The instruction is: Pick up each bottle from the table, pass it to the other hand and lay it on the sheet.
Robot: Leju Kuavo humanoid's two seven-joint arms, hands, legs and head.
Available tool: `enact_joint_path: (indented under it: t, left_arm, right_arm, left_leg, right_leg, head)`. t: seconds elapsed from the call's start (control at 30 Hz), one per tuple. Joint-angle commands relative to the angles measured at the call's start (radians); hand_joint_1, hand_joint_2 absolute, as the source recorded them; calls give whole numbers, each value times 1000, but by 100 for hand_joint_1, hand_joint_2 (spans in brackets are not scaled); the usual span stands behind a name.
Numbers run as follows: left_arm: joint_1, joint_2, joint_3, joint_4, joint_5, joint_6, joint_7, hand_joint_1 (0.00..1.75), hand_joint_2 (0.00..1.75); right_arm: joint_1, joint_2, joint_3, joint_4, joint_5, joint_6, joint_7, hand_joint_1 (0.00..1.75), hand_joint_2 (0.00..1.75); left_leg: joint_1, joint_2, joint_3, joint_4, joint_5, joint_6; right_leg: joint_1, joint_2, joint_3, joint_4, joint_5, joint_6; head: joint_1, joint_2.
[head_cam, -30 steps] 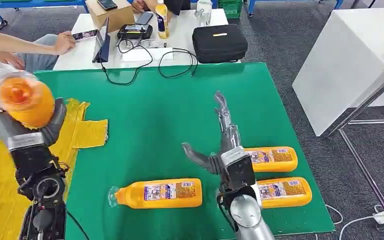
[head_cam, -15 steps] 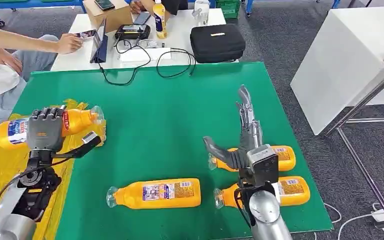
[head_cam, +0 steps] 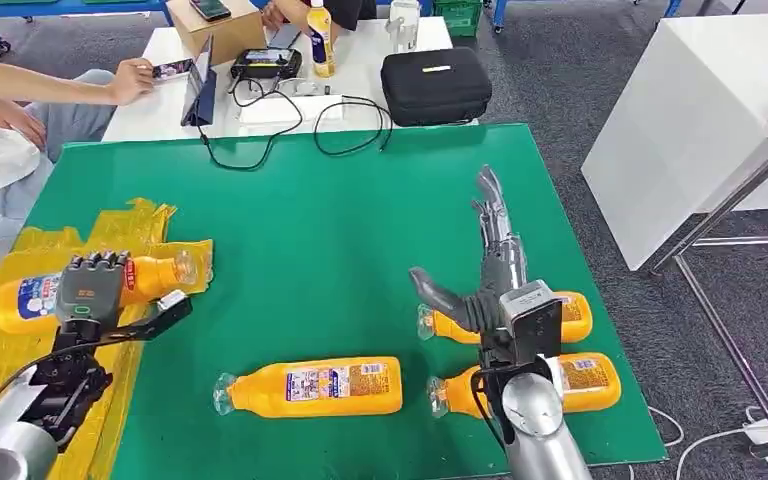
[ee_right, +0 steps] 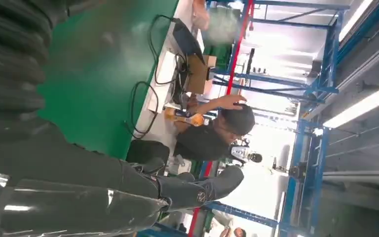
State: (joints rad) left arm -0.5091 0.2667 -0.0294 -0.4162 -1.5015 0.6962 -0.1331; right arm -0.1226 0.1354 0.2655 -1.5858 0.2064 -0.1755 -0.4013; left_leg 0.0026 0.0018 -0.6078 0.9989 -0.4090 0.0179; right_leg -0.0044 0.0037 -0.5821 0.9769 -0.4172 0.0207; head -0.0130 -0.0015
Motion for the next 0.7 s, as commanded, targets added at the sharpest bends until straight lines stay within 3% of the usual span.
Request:
enact_joint_path:
  t: [0.03, 0.07, 0.33, 0.7]
  left_arm:
    - [-34, -66, 99, 78, 119, 2, -174, 134, 175]
    - [-40, -82, 132, 99, 168, -11, -239, 3, 175]
    - [-41, -138, 204, 88, 284, -80, -369, 0, 175]
    - [-40, -139, 213, 87, 298, -79, -380, 0, 175]
  right_arm:
    - [-31, -35, 8, 63, -4, -5, -4, 0, 175]
    - [-30, -36, 4, 62, -8, -9, -6, 0, 175]
    - [-34, -33, -42, 55, -43, -20, -11, 0, 175]
    - [-34, -33, -51, 53, -53, -19, -14, 0, 175]
  left_leg:
    - [2, -1, 4, 0, -2, -1]
    - [1, -2, 3, 0, -1, 0]
    - [1, -3, 3, 1, -2, 0]
    - [1, -2, 1, 0, -1, 0]
  right_leg:
    - [2, -2, 5, -1, -1, 0]
    - [1, -2, 4, -1, -1, 0]
    - [1, -3, 5, -1, -1, 0]
    - [1, -3, 3, -1, -1, 0]
  head:
    - [0, 0]
    - [0, 0]
    - [0, 0]
    - [0, 0]
